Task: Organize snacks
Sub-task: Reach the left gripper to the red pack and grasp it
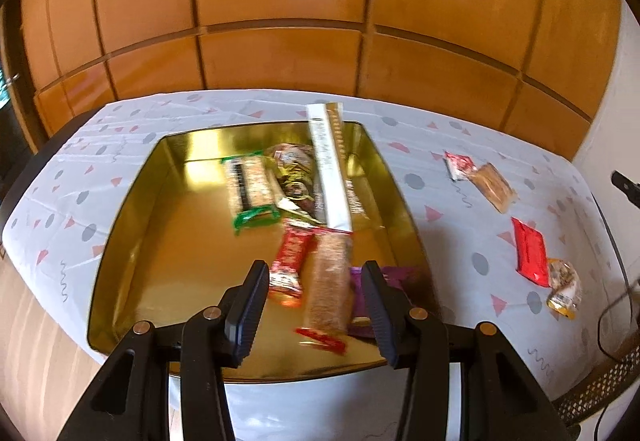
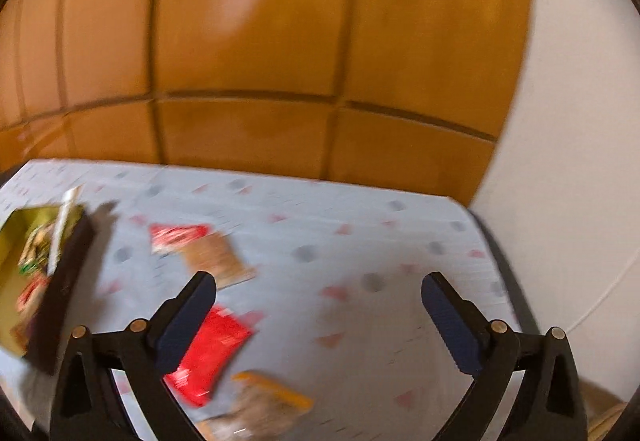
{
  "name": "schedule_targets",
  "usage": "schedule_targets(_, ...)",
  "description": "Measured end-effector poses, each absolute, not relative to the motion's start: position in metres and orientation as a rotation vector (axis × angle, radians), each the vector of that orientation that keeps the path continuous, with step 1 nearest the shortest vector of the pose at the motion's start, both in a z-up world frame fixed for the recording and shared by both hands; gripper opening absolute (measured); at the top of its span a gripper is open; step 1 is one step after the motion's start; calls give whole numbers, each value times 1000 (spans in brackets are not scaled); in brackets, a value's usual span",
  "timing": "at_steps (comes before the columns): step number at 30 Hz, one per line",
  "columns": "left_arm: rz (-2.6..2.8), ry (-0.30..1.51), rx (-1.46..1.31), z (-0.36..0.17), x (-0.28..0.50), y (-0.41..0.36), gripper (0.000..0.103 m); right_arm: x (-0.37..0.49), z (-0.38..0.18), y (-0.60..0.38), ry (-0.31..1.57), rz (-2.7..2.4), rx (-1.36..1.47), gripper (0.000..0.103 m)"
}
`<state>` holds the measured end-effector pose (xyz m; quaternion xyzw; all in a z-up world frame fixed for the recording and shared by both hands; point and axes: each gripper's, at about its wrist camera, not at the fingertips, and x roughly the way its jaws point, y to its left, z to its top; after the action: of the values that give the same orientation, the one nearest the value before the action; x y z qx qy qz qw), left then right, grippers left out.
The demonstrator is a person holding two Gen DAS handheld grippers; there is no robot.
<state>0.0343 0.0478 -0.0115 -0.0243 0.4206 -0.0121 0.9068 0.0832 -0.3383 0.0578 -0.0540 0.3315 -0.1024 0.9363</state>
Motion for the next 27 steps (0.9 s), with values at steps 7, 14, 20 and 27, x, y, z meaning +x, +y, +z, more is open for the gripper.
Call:
schedule_targets(7, -115, 905, -5, -9, 39, 12, 48, 92, 50, -404, 671, -308, 155, 103)
schedule_targets(14, -286, 963, 42, -12, 46, -43, 47, 85, 46, -429, 683, -312, 334, 103)
schedule_targets(20, -400, 996, 116, -21, 57, -92, 47, 85, 39, -431, 724, -293, 381, 103)
schedule_targets(27, -486, 1065, 194, -43, 76, -142, 48, 88, 36, -432, 744, -289, 394, 103)
